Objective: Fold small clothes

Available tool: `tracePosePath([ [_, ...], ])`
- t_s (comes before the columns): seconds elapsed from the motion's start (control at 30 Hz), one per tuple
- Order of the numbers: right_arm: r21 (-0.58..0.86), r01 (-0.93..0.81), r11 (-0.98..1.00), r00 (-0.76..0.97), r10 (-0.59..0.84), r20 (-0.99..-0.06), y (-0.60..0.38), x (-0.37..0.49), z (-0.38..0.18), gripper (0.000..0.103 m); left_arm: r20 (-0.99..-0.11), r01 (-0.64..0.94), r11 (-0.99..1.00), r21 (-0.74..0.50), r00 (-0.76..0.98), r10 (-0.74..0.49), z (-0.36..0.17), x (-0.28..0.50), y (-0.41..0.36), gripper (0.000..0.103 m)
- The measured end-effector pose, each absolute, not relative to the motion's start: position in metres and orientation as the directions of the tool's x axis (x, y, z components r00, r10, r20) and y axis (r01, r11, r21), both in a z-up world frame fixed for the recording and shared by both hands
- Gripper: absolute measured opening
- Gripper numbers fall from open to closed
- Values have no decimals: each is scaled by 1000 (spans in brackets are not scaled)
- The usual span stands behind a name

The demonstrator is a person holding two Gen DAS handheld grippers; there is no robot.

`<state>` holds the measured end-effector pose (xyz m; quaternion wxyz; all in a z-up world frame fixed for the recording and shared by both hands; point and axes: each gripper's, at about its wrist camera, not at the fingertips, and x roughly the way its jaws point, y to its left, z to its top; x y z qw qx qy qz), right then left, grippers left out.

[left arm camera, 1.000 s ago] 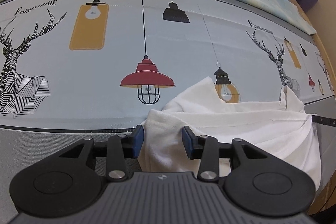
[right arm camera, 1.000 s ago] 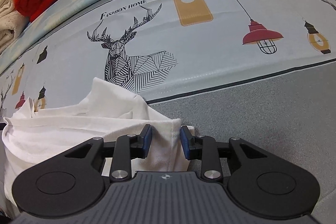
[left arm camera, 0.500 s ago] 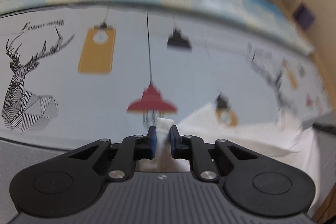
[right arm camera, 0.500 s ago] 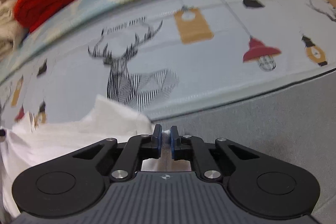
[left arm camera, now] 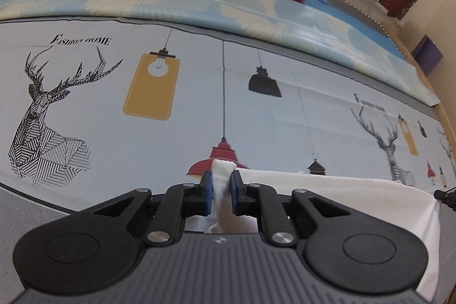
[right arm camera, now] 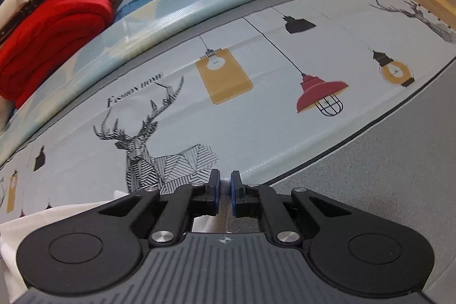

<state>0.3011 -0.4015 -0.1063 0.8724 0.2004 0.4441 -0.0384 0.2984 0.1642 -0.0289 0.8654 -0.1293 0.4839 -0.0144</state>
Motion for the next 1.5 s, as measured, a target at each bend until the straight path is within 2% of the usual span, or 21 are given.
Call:
tracePosePath([
  [0.13, 279, 231, 932, 538, 117, -835, -393, 306, -121, 8, -868, -133, 976, -170, 489, -85, -31, 294, 168, 17],
  [0.23, 214, 273, 938, 531, 39, -846, -397, 297, -113, 15, -838, -156, 966, -204, 538, -90, -10, 279, 181, 17],
  [0.33, 239, 263, 935, 580, 45, -814, -405, 276, -92, 16, -810, -109, 960, -258, 565, -154, 12, 257, 186, 19],
  [0.4, 262, 210, 942, 592, 90, -801, -405, 257, -79, 25, -814, -45, 960, -277, 541, -210, 18, 240, 183, 26],
  [0.57, 291, 86, 953, 568, 193, -800, -396, 199, -65, 32, -841, 85, 964, -253, 473, -263, 19, 192, 162, 26],
  [0.7, 344, 74, 936, 526, 256, -811, -390, 146, -76, 32, -834, 45, 949, -313, 464, -297, 3, 145, 161, 32],
  [0.8, 339, 62, 939, 530, 257, -808, -380, 110, -91, 34, -816, -25, 935, -353, 496, -295, -9, 103, 166, 32],
  [0.9, 346, 108, 932, 531, 240, -813, -379, 75, -108, 34, -796, -89, 911, -404, 524, -302, -19, 69, 174, 36],
  [0.97, 358, 141, 923, 552, 227, -803, -381, 58, -112, 34, -800, -110, 916, -387, 533, -274, -19, 61, 175, 36],
  [1.1, 363, 186, 913, 580, 196, -791, -383, 46, -116, 40, -796, -143, 907, -395, 546, -261, -23, 60, 174, 47],
  [1.3, 275, 179, 945, 601, 117, -790, -373, 48, -123, 40, -819, -152, 920, -362, 524, -236, -36, 69, 162, 47],
  [1.5, 218, 120, 969, 609, 102, -787, -363, 53, -125, 40, -830, -102, 943, -318, 511, -225, -42, 72, 150, 44],
])
